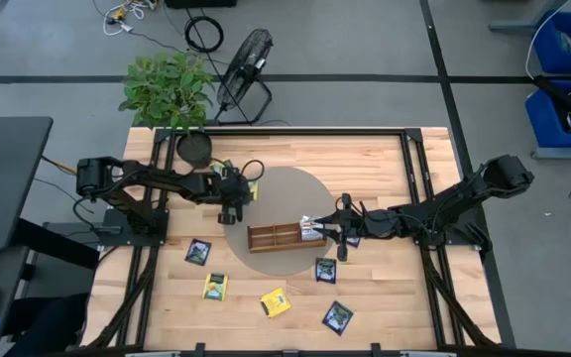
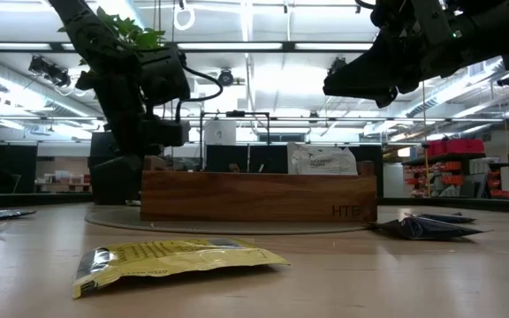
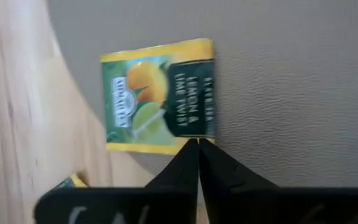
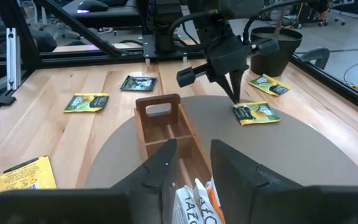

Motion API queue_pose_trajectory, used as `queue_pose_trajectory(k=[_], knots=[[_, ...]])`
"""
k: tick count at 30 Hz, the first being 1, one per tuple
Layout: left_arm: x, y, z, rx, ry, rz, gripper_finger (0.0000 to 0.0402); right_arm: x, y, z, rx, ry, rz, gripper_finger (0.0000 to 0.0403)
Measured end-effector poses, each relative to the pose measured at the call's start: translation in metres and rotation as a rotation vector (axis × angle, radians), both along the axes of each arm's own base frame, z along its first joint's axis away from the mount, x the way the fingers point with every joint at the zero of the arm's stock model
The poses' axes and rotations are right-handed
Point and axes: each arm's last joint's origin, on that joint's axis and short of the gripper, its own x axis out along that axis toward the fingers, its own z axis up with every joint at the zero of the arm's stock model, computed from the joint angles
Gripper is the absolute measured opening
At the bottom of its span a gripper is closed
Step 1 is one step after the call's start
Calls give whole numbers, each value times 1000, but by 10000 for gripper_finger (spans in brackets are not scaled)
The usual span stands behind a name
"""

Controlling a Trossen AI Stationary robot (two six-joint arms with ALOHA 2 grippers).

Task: Pick & Place Tea
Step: Put the yellow tea bag into the middle section of the wooden organizer

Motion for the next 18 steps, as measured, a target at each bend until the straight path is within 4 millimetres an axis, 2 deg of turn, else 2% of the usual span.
queue_pose_trajectory(k=[12, 18], knots=[[0, 6, 0, -72, -28, -30, 176, 0, 0, 0, 3, 1, -1, 105], [0, 14, 2, -38, -39, -23, 233, 0, 0, -1, 11, 11, -4, 105]])
